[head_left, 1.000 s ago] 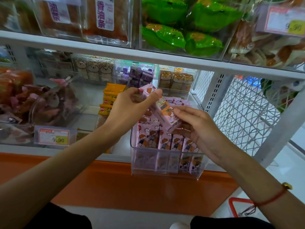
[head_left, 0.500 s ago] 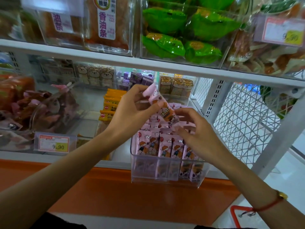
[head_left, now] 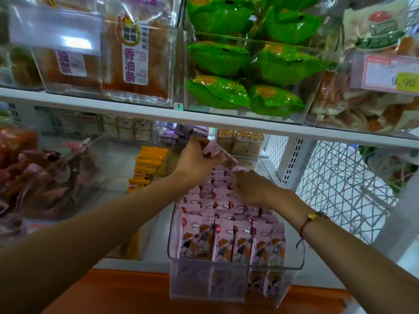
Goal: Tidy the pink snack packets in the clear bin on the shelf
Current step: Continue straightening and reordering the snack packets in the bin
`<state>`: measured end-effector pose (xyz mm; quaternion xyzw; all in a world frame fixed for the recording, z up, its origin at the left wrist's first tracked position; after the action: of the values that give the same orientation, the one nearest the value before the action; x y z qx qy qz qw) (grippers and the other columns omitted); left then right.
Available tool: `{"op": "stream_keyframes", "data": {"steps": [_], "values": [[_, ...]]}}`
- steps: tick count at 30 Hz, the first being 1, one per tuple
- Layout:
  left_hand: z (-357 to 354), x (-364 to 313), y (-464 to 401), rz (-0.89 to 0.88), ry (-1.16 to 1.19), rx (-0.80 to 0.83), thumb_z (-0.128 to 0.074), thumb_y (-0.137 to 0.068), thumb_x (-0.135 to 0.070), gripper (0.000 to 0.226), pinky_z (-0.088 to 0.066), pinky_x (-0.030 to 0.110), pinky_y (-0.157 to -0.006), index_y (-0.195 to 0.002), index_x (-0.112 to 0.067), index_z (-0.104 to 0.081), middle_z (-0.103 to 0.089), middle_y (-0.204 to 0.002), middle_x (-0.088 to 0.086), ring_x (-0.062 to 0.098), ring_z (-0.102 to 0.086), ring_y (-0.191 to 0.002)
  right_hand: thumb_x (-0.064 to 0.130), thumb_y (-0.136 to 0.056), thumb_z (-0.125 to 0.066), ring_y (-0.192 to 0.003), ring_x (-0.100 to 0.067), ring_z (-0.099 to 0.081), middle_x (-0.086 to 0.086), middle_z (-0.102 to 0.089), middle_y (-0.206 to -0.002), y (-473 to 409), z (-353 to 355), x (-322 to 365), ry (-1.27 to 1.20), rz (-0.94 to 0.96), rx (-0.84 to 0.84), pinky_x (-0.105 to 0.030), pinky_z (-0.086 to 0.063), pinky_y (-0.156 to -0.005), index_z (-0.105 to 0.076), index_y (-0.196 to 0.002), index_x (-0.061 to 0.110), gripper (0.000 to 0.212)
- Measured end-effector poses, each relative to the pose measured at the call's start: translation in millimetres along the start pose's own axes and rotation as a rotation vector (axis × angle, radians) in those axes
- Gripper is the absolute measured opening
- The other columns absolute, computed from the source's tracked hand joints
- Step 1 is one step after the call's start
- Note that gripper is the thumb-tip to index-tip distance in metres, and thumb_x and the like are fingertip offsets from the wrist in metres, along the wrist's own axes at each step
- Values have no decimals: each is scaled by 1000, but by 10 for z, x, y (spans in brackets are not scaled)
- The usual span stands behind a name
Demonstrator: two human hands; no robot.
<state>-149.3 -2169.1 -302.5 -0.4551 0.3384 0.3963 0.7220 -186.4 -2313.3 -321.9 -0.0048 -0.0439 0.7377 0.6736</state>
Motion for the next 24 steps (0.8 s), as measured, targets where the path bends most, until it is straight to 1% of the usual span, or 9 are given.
{"op": "stream_keyframes", "data": {"steps": [2, 3, 5, 8, 12, 15, 19, 22, 24], "values": [[-46, 55, -109, 4, -41, 22, -66, -86, -6, 30, -44, 41, -74, -85, -1, -37, -42, -69, 8, 39, -54, -81, 19, -98, -38, -101, -26, -58, -14, -60, -119, -46, -6, -35, 35, 0, 44, -33, -47, -83, -54, -123, 6, 33], [-60, 78, -151, 4, -98, 29, -68, -86, -10, 29, -45, 34, -72, -90, -4, -40, -48, -76, 3, 32, -57, -86, 20, -99, -35, -103, -28, -58, -15, -60, -120, -43, -5, -56, 40, 15, 63, -35, -48, -87, -53, -126, 7, 35], [-81, 110, -229, -6, -202, 77, -70, -85, -16, 34, -47, 31, -78, -108, -6, -46, -56, -97, 4, 24, -57, -97, 24, -101, -30, -108, -29, -57, -15, -59, -125, 8, -18, -87, 27, 60, 139, -40, -47, -93, -47, -134, 12, 39], [-104, 76, -335, -34, -264, 183, -68, -86, -16, 48, -46, 34, -90, -126, -5, -44, -55, -121, 11, 25, -55, -110, 34, -101, -26, -114, -28, -54, -12, -56, -130, 111, -59, -110, 48, 82, 202, -42, -44, -97, -45, -134, 16, 42], [-200, -63, -434, -200, -491, 222, -65, -89, -24, 44, -38, 27, -78, -125, -6, -47, -55, -120, 10, 24, -54, -104, 37, -101, -24, -113, -27, -54, -9, -57, -128, 163, -64, -100, 44, 88, 158, -40, -42, -97, -49, -128, 16, 43], [-302, -57, -453, -222, -461, 251, -66, -89, -19, 42, -45, 32, -89, -125, -8, -47, -57, -123, 10, 27, -56, -108, 36, -101, -25, -114, -27, -53, -10, -58, -128, 204, -75, -113, 32, 105, 118, -37, -41, -95, -50, -126, 16, 41], [-356, 72, -475, -147, -419, 337, -69, -86, -21, 49, -45, 32, -94, -128, -8, -48, -58, -125, 11, 25, -57, -111, 35, -101, -25, -125, -28, -45, -10, -48, -141, 244, -63, -106, 77, 129, 106, -37, -38, -101, -41, -139, 18, 44], [-406, 220, -474, -102, -557, 445, -67, -88, -27, 48, -46, 40, -97, -130, -7, -53, -59, -125, 12, 27, -57, -112, 32, -100, -32, -124, -27, -44, -8, -47, -140, 372, 1, -45, 106, 147, 16, -36, -39, -98, -38, -142, 19, 44], [-445, 300, -459, -152, -653, 466, -62, -92, -26, 38, -46, 37, -95, -126, -10, -60, -63, -123, 10, 25, -59, -110, 29, -97, -39, -121, -25, -46, -6, -47, -138, 582, 16, 15, 81, 182, -89, -34, -40, -92, -40, -140, 17, 44]]}}
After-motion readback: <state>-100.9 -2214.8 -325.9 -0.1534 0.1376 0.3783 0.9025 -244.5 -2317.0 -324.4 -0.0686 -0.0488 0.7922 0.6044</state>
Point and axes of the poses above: each hand's wrist, its own y-axis away from the middle knuckle, its own z-axis out of the back of the hand, x = y × z, the point moved 2 cm from there along -y, towards the middle knuckle
